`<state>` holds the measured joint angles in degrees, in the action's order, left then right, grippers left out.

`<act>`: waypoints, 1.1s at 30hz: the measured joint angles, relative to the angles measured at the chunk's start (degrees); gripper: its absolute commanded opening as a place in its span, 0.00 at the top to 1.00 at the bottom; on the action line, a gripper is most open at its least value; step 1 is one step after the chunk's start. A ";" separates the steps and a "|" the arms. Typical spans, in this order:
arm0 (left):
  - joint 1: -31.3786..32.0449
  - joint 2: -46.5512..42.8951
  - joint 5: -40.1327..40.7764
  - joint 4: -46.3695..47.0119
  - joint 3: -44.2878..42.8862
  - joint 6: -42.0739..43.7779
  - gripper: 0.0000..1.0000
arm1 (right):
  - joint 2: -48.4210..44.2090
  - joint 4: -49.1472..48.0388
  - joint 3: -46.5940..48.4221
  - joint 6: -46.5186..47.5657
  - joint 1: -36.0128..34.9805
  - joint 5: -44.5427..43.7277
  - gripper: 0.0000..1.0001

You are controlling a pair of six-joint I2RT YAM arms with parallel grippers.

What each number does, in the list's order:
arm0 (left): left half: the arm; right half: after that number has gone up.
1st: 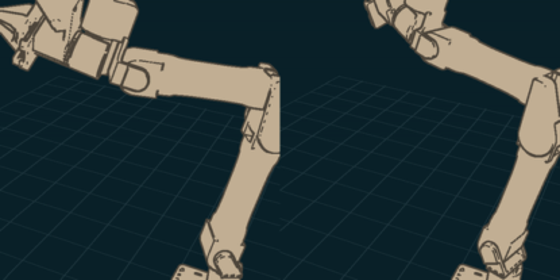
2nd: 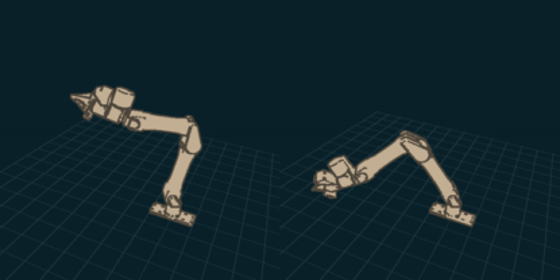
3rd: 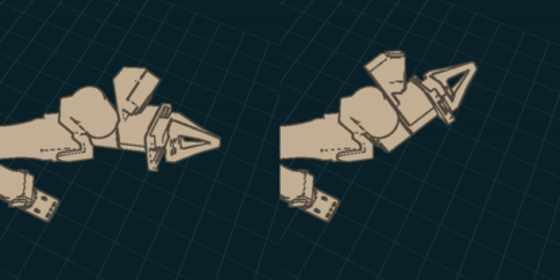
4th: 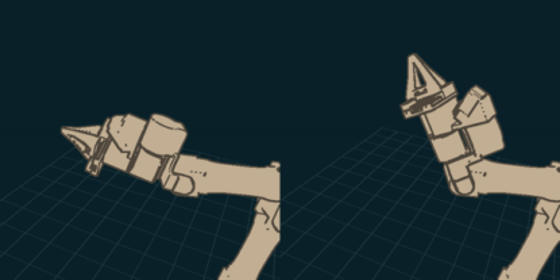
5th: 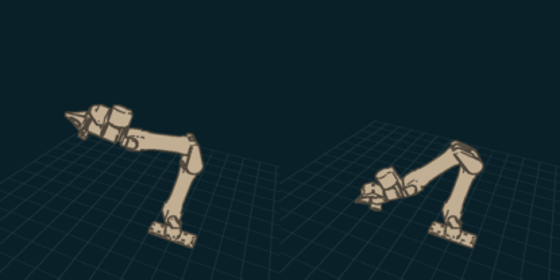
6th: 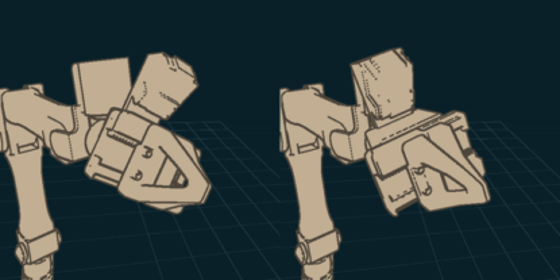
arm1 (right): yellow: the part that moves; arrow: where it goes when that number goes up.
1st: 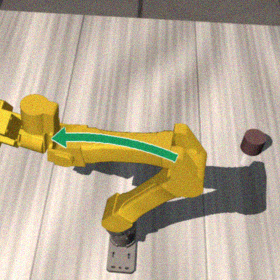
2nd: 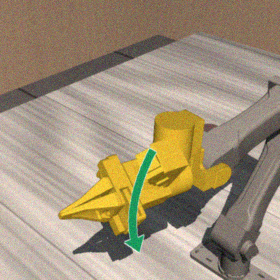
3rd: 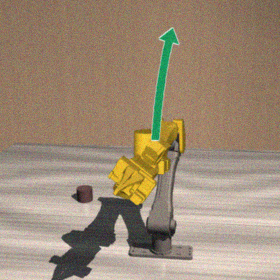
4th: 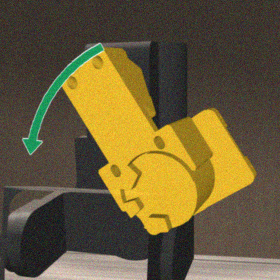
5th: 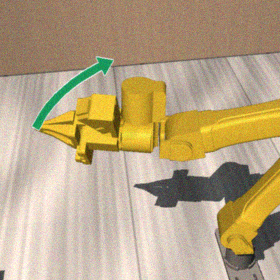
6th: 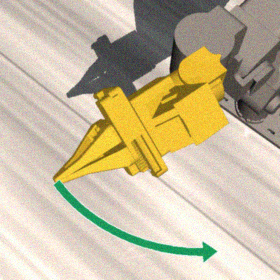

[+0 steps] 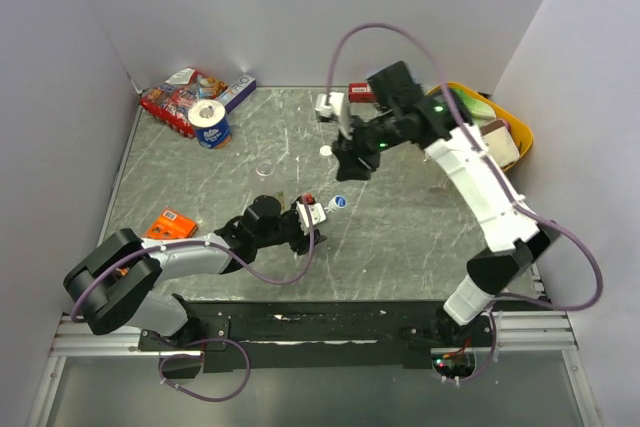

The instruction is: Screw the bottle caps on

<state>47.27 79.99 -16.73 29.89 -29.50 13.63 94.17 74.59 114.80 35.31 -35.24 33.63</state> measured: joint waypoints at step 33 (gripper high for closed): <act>-0.59 -0.98 -11.91 -6.97 -3.65 8.59 0.99 | -17.70 -8.31 -28.85 34.67 -11.23 -4.59 0.57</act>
<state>46.68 79.00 -28.64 22.92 -33.15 22.22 76.47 66.28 85.95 69.97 -46.48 29.04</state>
